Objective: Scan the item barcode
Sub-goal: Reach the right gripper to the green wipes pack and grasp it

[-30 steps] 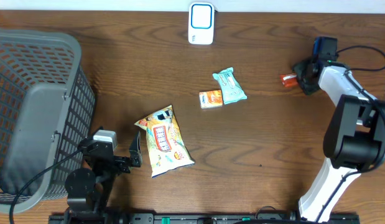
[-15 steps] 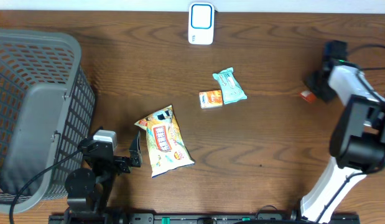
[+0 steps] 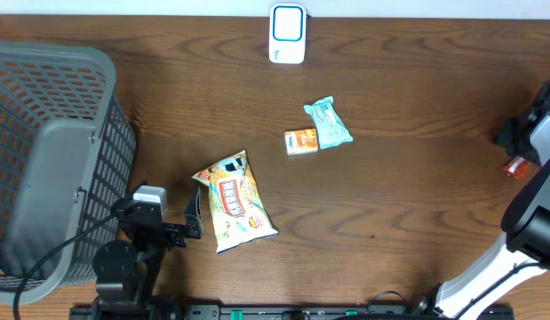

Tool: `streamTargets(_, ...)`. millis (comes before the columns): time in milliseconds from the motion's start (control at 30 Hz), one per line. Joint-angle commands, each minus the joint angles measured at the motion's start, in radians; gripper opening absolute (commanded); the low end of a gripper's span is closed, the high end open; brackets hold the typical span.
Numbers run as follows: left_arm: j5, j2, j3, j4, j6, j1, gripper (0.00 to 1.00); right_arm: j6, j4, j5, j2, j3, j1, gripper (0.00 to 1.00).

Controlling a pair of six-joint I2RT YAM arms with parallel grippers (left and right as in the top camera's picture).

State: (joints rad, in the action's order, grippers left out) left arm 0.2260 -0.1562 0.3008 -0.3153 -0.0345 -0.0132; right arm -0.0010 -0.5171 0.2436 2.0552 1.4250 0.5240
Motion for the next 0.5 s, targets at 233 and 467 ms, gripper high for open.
streamTargets(233, -0.006, 0.002, -0.003, 0.001, -0.014, 0.003, 0.99, 0.012, 0.005, -0.681, -0.301, 0.049, -0.068, 0.99)
streamTargets(467, -0.006, 0.002, -0.003, 0.001, -0.014, 0.003, 0.99, 0.11, -0.065, -0.761, -0.299, 0.048, -0.401, 0.99)
